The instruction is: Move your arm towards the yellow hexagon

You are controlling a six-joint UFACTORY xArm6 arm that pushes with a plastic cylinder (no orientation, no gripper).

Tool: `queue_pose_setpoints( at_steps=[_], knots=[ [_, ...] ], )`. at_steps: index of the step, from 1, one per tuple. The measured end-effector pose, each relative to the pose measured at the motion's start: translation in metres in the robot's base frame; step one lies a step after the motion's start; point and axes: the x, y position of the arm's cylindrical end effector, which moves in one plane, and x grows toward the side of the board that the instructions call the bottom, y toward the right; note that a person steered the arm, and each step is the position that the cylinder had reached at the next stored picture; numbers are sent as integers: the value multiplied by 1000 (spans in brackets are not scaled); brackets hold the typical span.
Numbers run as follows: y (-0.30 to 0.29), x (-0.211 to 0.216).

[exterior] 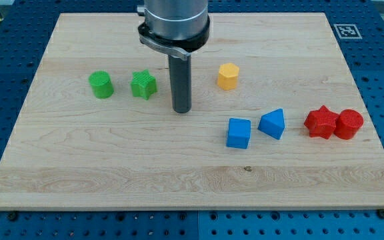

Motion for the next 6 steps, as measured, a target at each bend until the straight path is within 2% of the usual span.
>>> queue_pose_setpoints(
  at_steps=[2, 3, 4, 5, 6],
  knots=[
    [102, 1],
    [145, -20],
    [161, -74],
    [171, -81],
    [157, -86]
  ],
)
